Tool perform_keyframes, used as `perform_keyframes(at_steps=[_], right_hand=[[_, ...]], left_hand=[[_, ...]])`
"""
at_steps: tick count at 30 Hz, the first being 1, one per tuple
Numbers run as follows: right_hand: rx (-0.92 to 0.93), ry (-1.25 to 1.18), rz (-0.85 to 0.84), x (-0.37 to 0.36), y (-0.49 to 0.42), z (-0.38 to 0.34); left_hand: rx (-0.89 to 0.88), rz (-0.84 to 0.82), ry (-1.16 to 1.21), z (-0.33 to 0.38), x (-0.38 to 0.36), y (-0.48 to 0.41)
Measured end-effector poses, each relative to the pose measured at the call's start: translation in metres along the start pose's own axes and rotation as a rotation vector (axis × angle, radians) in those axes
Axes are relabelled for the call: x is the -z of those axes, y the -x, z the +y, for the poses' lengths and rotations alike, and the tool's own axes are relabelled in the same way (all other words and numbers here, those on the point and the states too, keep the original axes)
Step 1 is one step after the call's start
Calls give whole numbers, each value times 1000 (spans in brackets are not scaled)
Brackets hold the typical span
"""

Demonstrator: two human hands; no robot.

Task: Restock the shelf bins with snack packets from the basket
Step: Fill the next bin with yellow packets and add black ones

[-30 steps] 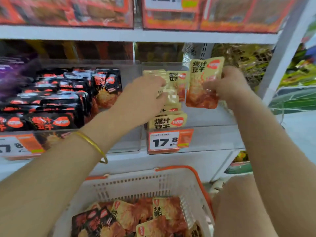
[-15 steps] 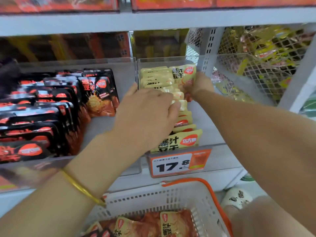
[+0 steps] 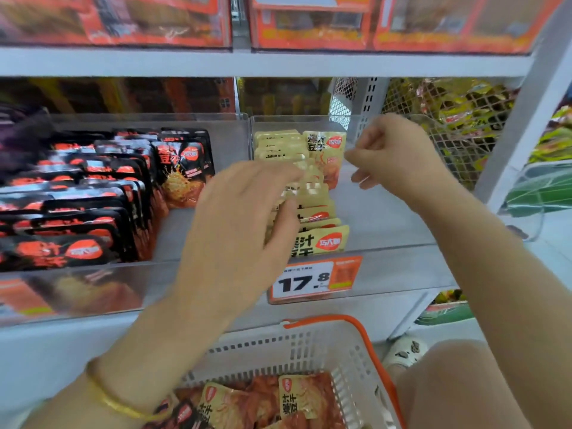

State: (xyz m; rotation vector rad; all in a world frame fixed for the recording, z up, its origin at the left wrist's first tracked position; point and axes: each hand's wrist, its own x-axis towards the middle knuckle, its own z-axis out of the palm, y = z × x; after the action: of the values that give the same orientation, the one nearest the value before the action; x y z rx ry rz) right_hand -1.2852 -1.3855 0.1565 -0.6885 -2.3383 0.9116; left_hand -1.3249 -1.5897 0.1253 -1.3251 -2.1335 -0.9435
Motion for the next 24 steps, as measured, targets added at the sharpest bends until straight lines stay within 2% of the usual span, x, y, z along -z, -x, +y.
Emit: perform_keyframes(at_steps=[2,5,9,11,14,16,18,20,24], right_hand=[[67,-111,-144,18,66,-19],[33,-126,-514,-5,131,-19],[107,322,-965,-102,155,16],[130,464,-1135,-152,167,52],[106,695,-1332,-209,205,122],[11,766,-1373,-226,230,157],[-21,758,-1313,-232,247,177],[15,740,-1223,-240,256,187],[89,779,-1171,-259,264,189]], left_hand=[[-70,74,12,4,6,35],[-103,-37,-32,-5,-5,96],[10,-397,-140,-35,-33,156],[85,-556,-207,-45,-43,165],[146,-707,-235,-56,-53,175],[160,-760,-254,-63,-57,185],[199,-787,-236,-67,-60,192],[213,-791,-222,-70,-63,196],[243,-789,-178,-75,-68,202]])
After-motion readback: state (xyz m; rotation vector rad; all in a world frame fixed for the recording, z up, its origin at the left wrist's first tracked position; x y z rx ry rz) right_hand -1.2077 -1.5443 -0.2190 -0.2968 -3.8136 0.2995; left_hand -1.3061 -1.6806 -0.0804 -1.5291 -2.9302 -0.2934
